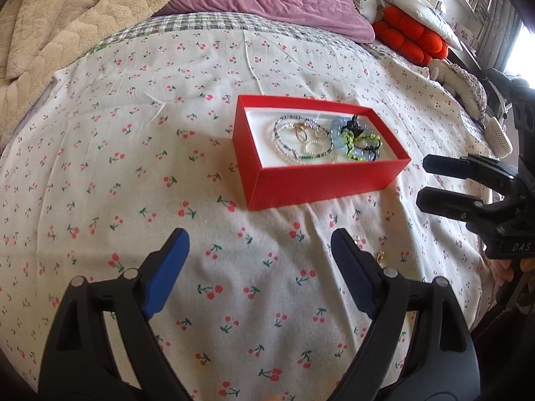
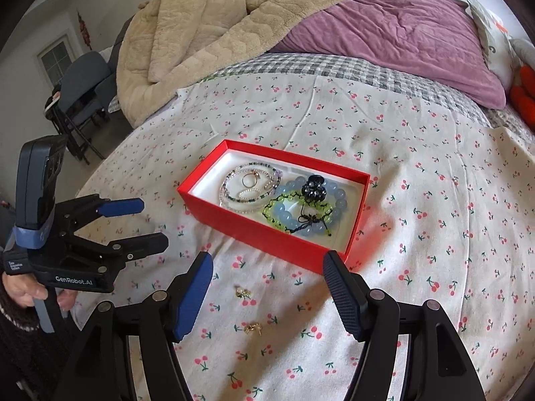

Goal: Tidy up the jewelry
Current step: 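Grasp gold earring with left tool while right tool grasps another gold earring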

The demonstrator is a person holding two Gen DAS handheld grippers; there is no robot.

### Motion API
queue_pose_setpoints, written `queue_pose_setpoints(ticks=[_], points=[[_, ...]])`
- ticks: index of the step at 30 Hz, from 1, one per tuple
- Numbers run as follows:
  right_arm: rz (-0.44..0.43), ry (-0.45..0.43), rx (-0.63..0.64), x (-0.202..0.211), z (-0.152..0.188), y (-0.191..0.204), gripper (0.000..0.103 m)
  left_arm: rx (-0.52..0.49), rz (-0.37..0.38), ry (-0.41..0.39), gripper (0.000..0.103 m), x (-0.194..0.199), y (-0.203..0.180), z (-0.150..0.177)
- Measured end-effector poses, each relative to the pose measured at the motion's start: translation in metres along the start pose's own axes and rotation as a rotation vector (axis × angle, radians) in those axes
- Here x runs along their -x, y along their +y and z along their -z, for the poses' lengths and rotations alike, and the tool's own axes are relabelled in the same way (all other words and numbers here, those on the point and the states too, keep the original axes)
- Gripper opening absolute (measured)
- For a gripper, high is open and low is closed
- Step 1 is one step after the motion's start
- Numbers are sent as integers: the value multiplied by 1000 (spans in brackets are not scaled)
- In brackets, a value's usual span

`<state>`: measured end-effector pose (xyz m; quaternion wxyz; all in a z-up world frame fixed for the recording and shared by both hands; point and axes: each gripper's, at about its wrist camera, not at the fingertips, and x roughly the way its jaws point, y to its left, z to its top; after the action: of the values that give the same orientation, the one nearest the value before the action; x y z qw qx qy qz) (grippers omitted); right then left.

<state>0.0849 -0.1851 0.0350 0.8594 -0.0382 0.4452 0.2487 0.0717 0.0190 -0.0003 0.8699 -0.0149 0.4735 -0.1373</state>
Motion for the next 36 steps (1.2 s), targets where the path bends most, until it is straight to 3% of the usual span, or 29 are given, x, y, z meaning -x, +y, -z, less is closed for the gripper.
queue_pose_setpoints(ticks=[7,11,16,21,26,32,36], points=[[36,52,116,-17,39,15,70,-27,-16,83,88,-21,-7,28],[38,78,180,-28,58,21,70,-72,-44,74,88,-24,-14,33],[16,68,236,-31,64,32,68,-93,8,62,88,-20,-19,33],[-20,81,234,-38,61,36,44,-89,79,61,88,-18,-22,31],[9,146,240,-54,66,33,31,-106,105,55,87,-18,-26,31],[-3,141,205,-53,72,23,29,-138,147,51,67,-19,-37,28],[25,138,189,-54,71,22,16,-172,181,58,45,-24,-50,27]])
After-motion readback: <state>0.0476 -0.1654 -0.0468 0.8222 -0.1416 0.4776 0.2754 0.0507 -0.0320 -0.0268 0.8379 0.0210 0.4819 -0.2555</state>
